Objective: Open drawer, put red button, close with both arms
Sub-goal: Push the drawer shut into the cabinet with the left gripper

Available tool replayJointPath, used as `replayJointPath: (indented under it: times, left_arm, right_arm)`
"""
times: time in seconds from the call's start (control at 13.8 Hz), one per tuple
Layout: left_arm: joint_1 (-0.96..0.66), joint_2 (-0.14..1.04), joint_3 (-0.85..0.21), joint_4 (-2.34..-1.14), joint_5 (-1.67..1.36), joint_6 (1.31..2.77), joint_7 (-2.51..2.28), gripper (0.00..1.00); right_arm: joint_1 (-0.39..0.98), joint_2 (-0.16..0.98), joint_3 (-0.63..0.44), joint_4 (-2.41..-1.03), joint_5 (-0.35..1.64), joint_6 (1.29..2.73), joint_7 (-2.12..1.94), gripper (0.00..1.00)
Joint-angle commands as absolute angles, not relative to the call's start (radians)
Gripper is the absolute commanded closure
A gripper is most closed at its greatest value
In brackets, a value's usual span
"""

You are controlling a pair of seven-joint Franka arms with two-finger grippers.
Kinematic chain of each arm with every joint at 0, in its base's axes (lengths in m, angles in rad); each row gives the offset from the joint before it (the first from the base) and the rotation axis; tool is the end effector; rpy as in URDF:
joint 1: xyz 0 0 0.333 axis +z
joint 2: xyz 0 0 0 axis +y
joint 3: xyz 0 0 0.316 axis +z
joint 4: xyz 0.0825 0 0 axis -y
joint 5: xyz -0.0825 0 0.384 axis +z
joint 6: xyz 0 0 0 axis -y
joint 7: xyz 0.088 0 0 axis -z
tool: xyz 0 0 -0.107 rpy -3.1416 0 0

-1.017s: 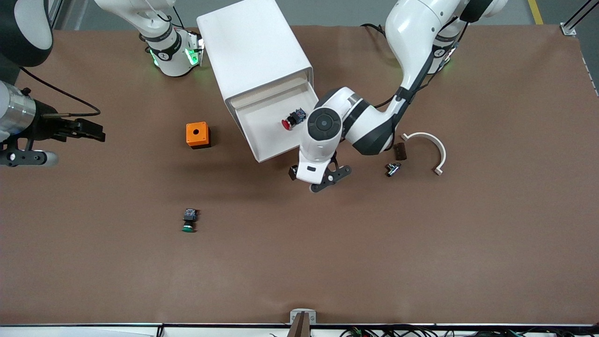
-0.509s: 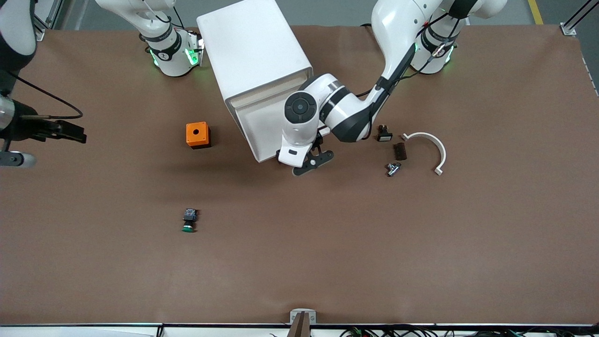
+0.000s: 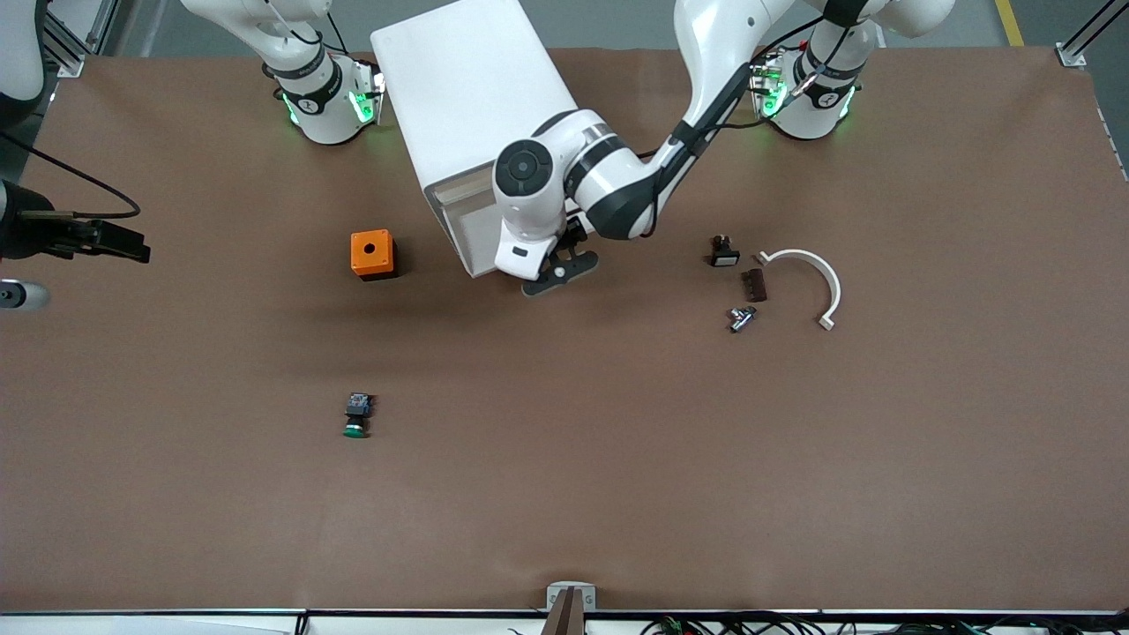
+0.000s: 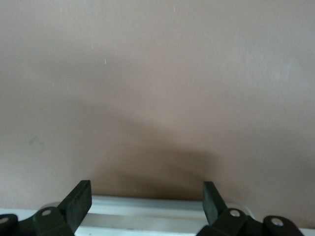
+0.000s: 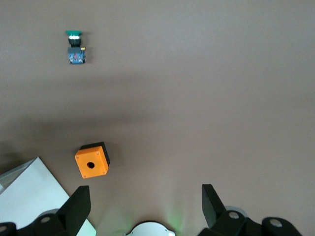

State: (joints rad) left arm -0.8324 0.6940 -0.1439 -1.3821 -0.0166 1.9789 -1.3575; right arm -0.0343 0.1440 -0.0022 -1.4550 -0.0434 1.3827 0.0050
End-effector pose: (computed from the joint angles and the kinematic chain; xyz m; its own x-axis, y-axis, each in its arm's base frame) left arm 0.4186 -0.5844 0.2983 0.9055 0.4060 -0.1233 0.4005 -0.9138 -0.0676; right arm 0.5756 -0.0262 0.5823 0.9756 -0.0488 -0.2142 -0.0401 -0.9982 0.0448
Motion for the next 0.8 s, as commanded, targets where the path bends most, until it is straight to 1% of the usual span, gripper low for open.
replayJointPath:
  times: [0.0,0.51,0.73]
  left_arm:
    - [-0.848,0.679,-0.161,-1.399,-0.058,1.968,-1.387,0.01]
    - [-0.848,0.695,-0.167,-1.399,-0.268,1.97,-1.376,0.01]
    - [-0.839,0.709,-0.167,-1.401,-0.343,1.979,-1.37,0.01]
  right_arm:
    - [-0.035,0.143,0.008,-1.434,-0.003,1.358,-0.006,0.0]
    - [-0.04,0.124,0.0,-1.428,0.015,1.364,0.009,0.0]
    - [-0.037,0.098,0.003,-1.428,0.026,1.362,0.009,0.0]
